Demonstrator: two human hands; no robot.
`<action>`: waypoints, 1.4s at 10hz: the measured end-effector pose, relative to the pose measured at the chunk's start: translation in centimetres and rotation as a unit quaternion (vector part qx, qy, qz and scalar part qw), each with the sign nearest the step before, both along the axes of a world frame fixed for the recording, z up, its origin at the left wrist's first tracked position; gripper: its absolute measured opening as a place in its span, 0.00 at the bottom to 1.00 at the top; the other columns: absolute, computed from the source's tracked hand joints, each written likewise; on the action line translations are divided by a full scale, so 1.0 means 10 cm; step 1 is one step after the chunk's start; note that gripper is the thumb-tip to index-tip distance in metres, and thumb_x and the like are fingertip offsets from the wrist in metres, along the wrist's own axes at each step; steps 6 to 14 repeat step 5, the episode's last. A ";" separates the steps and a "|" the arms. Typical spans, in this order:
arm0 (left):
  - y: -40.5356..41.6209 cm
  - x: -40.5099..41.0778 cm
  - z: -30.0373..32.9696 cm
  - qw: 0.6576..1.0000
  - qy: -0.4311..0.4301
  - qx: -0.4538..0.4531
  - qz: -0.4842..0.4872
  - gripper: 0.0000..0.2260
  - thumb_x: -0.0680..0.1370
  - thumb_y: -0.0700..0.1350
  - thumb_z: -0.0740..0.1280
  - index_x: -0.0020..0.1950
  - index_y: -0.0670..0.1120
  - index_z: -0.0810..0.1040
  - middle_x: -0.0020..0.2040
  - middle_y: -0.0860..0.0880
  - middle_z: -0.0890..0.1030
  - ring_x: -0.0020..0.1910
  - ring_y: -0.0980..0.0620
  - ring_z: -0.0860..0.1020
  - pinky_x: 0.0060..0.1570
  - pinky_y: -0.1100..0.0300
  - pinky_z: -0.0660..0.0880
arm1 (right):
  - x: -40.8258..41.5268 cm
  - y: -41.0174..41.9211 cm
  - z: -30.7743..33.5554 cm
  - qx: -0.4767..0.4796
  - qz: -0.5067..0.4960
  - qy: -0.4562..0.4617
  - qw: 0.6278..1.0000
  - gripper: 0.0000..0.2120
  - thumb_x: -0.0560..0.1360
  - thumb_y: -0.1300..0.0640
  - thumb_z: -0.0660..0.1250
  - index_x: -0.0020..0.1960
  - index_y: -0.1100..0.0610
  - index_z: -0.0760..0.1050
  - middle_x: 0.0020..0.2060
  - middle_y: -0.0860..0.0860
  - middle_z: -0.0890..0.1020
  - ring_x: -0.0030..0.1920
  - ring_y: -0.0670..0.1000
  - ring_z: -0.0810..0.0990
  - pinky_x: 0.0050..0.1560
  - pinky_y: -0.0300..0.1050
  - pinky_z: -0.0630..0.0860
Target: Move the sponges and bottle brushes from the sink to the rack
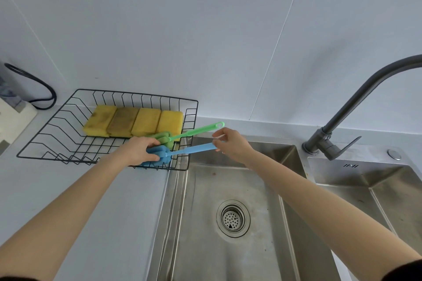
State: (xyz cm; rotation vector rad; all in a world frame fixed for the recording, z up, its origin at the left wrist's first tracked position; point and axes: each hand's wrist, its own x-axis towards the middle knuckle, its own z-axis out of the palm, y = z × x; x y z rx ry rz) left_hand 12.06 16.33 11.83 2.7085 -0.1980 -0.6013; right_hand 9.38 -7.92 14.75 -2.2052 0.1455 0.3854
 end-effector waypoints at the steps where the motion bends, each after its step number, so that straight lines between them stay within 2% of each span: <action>1: -0.04 -0.04 0.13 1.000 -0.012 0.001 -0.001 0.23 0.74 0.48 0.67 0.67 0.46 0.68 0.67 0.45 0.74 0.66 0.48 0.72 0.65 0.53 0.67 | -0.05 -0.04 0.12 -0.043 0.015 -0.013 0.999 0.16 0.77 0.60 0.59 0.64 0.58 0.71 0.58 0.57 0.79 0.48 0.53 0.73 0.42 0.38 0.69; 2: -0.08 -0.06 0.22 0.999 -0.030 0.012 -0.009 0.23 0.74 0.49 0.66 0.68 0.47 0.68 0.67 0.46 0.73 0.66 0.48 0.72 0.65 0.53 0.68 | -0.08 -0.08 0.18 -0.054 0.019 -0.021 0.998 0.17 0.76 0.59 0.58 0.64 0.58 0.71 0.59 0.57 0.79 0.50 0.55 0.75 0.43 0.38 0.68; 3: -0.20 -0.07 0.37 0.999 -0.045 0.013 -0.026 0.24 0.74 0.48 0.66 0.69 0.47 0.65 0.69 0.46 0.71 0.67 0.48 0.70 0.66 0.52 0.67 | -0.12 -0.20 0.25 -0.081 0.047 -0.026 0.995 0.18 0.77 0.57 0.58 0.66 0.58 0.69 0.58 0.57 0.80 0.54 0.55 0.76 0.49 0.41 0.69; 4: -0.32 -0.10 0.53 0.997 -0.073 0.004 -0.030 0.26 0.74 0.49 0.66 0.70 0.47 0.64 0.71 0.46 0.70 0.68 0.47 0.69 0.67 0.51 0.66 | -0.15 -0.26 0.34 -0.136 0.075 -0.042 0.987 0.19 0.77 0.55 0.59 0.67 0.57 0.68 0.60 0.57 0.78 0.61 0.56 0.75 0.58 0.46 0.70; 5: -0.50 -0.15 0.78 0.989 -0.143 0.014 -0.037 0.29 0.74 0.51 0.66 0.72 0.48 0.60 0.73 0.47 0.65 0.70 0.46 0.66 0.68 0.51 0.64 | -0.20 -0.35 0.52 -0.208 0.093 -0.058 0.972 0.22 0.78 0.52 0.59 0.70 0.55 0.64 0.66 0.54 0.74 0.68 0.56 0.68 0.67 0.52 0.65; 14: -0.50 -0.15 0.78 0.989 -0.143 0.014 -0.037 0.29 0.74 0.51 0.66 0.72 0.48 0.60 0.73 0.47 0.65 0.70 0.46 0.66 0.68 0.51 0.64 | -0.20 -0.35 0.52 -0.208 0.093 -0.058 0.972 0.22 0.78 0.52 0.59 0.70 0.55 0.64 0.66 0.54 0.74 0.68 0.56 0.68 0.67 0.52 0.65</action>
